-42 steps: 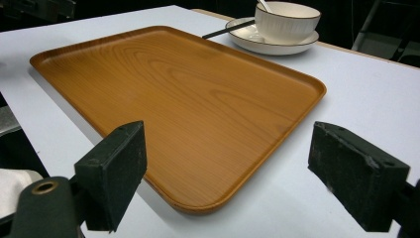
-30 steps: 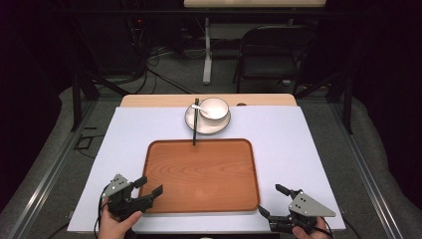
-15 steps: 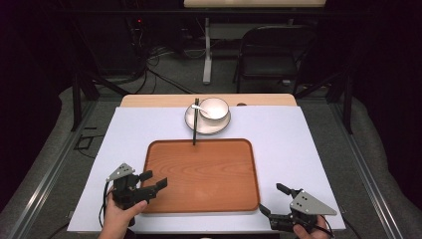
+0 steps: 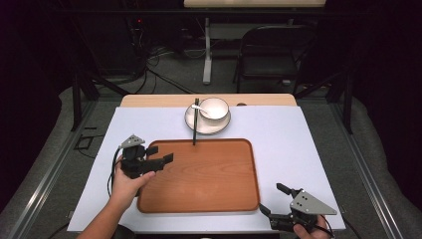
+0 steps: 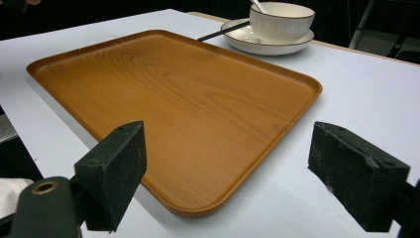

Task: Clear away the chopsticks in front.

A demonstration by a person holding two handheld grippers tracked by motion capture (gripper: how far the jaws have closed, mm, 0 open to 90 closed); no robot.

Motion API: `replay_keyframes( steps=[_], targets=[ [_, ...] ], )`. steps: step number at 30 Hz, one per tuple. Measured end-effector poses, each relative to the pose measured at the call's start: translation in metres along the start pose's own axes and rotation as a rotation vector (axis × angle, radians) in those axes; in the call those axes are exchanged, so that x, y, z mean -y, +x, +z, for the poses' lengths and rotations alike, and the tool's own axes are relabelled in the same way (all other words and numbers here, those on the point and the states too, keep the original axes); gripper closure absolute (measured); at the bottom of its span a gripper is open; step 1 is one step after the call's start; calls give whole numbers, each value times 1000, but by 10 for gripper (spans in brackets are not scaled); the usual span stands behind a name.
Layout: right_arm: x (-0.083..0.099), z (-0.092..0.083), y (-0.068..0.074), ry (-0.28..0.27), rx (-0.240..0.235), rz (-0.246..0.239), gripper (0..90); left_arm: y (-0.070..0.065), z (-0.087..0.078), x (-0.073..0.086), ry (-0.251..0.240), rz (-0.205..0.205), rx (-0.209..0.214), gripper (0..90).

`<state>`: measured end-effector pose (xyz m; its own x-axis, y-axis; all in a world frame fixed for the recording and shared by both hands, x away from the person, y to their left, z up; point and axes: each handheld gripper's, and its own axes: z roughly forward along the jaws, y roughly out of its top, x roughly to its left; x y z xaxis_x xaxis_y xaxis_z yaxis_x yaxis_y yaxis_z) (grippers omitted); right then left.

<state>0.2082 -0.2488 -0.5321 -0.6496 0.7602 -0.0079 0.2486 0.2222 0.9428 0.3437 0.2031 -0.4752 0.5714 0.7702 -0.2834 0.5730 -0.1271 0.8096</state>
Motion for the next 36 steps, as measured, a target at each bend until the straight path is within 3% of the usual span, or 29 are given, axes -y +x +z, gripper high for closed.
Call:
replay_keyframes(
  steps=[4,7,11,14,16,21,25,29,35,36],
  targets=[
    [0,0,0,-3,2,-5,142,0,5,-14,1,13,-7,255],
    [0,-1,0,-6,5,-5,142,2,16,-27,35,25,-29,283],
    [0,-1,0,-10,8,-4,142,4,27,-31,58,26,-63,321],
    [0,-2,0,-16,14,-7,142,5,38,-35,75,22,-63,348],
    [0,-3,-1,-18,17,-6,142,8,48,-40,87,-31,-47,400],
    [1,-3,-2,-16,19,-1,143,12,62,-49,117,-68,-45,411],
    [1,-3,-2,-17,20,0,143,13,74,-58,141,-65,-71,412],
    [1,-3,-2,-17,20,0,142,15,82,-66,135,-63,-127,411],
    [1,-3,-2,-17,18,-2,142,24,93,-76,131,-138,-146,434],
    [1,-3,-2,-18,19,-1,142,26,97,-77,127,-142,-167,440]
  ],
)
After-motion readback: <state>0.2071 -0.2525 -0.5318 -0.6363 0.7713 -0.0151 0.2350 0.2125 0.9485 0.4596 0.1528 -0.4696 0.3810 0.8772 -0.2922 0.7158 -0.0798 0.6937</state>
